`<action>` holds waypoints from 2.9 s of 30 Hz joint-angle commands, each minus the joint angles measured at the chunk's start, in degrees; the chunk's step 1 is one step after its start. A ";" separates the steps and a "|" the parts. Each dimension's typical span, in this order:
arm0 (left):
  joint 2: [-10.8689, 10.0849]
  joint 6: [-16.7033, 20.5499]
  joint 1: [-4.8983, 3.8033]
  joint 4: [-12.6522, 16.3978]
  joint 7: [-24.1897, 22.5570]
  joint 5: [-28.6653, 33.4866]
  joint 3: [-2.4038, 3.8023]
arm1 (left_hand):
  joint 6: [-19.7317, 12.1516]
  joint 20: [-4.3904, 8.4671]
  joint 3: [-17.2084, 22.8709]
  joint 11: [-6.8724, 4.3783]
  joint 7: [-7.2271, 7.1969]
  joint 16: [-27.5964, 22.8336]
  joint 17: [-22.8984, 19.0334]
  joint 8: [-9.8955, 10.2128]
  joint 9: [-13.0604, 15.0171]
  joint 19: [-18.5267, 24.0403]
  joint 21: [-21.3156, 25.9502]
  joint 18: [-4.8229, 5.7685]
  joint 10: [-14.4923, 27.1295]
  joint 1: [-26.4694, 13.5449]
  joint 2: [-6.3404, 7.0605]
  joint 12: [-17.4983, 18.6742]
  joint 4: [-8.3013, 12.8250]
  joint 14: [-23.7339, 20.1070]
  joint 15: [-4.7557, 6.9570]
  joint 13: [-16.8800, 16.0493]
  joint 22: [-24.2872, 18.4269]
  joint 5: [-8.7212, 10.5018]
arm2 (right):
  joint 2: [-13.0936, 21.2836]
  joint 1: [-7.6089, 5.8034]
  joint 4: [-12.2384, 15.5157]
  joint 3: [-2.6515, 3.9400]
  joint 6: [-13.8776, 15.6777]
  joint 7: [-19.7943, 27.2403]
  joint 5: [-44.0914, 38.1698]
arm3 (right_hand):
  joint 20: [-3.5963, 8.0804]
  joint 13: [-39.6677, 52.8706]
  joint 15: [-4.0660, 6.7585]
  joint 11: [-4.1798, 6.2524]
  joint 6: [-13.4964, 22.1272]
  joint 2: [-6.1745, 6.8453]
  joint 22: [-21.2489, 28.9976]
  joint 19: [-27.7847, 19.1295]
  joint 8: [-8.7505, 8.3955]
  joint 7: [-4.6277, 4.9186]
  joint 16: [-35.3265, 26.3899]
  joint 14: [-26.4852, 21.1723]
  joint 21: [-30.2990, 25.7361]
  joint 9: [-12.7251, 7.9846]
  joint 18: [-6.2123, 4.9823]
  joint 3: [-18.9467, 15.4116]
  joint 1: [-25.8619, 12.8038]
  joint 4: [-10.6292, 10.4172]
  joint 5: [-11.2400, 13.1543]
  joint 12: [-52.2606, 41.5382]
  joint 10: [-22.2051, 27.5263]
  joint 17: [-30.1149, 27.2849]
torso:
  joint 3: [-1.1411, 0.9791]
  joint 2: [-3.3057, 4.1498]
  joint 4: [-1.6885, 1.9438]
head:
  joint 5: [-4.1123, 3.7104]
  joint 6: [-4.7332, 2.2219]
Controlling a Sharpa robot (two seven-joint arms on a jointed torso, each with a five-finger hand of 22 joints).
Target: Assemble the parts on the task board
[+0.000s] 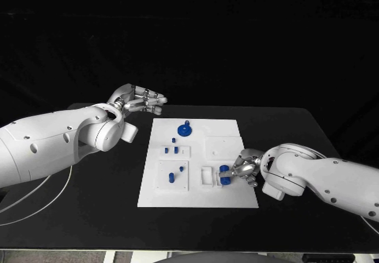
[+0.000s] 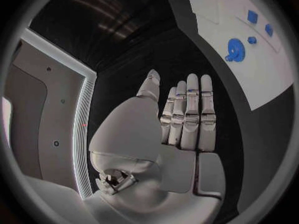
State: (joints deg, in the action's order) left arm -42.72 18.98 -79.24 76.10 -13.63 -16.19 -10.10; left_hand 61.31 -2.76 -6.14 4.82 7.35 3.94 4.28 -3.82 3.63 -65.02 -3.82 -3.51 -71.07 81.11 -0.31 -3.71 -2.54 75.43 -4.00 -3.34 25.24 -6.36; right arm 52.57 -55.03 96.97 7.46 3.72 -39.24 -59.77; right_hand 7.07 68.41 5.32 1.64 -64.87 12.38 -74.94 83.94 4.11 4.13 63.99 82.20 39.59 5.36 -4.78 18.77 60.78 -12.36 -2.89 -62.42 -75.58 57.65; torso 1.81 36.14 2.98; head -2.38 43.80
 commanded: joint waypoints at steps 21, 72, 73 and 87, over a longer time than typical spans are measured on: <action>-0.12 -1.45 -0.04 0.68 -0.48 0.41 0.04 | -0.23 -0.05 -0.31 0.35 -0.15 -0.24 -0.02 0.02 0.06 -1.10 -0.32 0.48 0.52 -0.04 -0.67 0.08 0.38 -0.28 0.11 -0.02 -3.27 -0.37 | -1.22 0.73 -1.33 -1.93 6.15 -0.29 1.15 | 0.04 0.67 0.45 0.87 -5.20 -4.56 -2.71 2.95 -0.23 -1.74 -1.37 0.73 -0.49 0.04 1.03 8.98 0.98 11.23 0.09 1.45 -1.01 0.64 | -0.10 -0.01 -0.15 | 1.16 0.36; 0.19 -2.02 -0.06 0.89 0.36 0.41 0.03 | -1.15 -0.15 -0.31 0.56 0.14 -0.24 -0.01 0.02 0.06 -1.35 -0.34 0.43 0.97 -0.83 -0.29 0.03 0.39 -0.42 0.00 -0.04 -4.58 -0.59 | -6.49 -0.93 -1.27 -1.70 1.18 -2.04 -2.55 | 0.31 0.31 0.63 0.94 -6.36 -2.44 -3.25 2.94 -0.41 -1.89 -2.80 0.76 -1.58 -0.60 1.23 2.23 -2.12 4.03 0.12 4.03 -1.14 0.81 | -0.01 0.13 -0.10 | 2.12 0.54; 0.19 -2.02 -0.06 0.90 0.38 0.41 0.03 | -1.16 -0.15 -0.31 0.57 0.15 -0.24 -0.01 0.01 0.06 -1.35 -0.34 0.43 0.98 -0.85 -0.28 0.03 0.38 -0.43 0.00 -0.04 -4.60 -0.58 | -6.60 -0.93 -1.38 -1.74 1.11 -2.04 -2.71 | 0.30 0.28 0.65 0.93 -6.35 -2.36 -3.27 2.95 -0.41 -1.83 -2.77 0.79 -1.50 -0.60 1.24 2.08 -2.17 3.87 0.11 4.10 -1.11 0.85 | -0.02 0.12 -0.11 | 2.15 0.56; 0.17 -2.00 -0.07 0.98 0.46 0.41 0.04 | -1.38 -0.26 -0.55 0.68 0.21 -0.24 0.03 -0.01 0.08 -1.46 -0.33 0.39 1.11 -2.23 0.25 -0.03 -0.40 -0.45 -0.09 -0.07 -5.08 0.64 | -7.03 -0.94 -1.83 -1.98 0.22 -2.05 -3.75 | 0.33 0.00 0.67 0.84 -5.77 -0.34 -3.29 2.96 -0.40 -1.74 -3.33 0.81 -1.98 -0.50 1.17 -3.79 -1.10 -0.93 0.10 4.80 -0.77 0.87 | -0.04 0.09 -0.18 | 2.28 0.80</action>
State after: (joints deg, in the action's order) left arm -42.65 17.57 -79.25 76.90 -12.98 -16.12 -10.11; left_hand 60.38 -3.08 -6.62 5.45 7.66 3.94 4.30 -3.82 3.65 -66.14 -3.83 -3.52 -70.43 79.41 0.03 -3.71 -2.72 75.43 -4.00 -3.34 20.22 -5.91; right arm 45.68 -56.36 95.33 5.84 5.99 -39.63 -62.53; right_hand 7.05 68.49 5.49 2.67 -71.21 11.72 -74.91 83.94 3.94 2.39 60.95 82.99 37.80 4.84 -3.92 15.29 59.69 -13.21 -2.67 -57.87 -76.55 58.45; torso 1.79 36.25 2.84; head -0.11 44.56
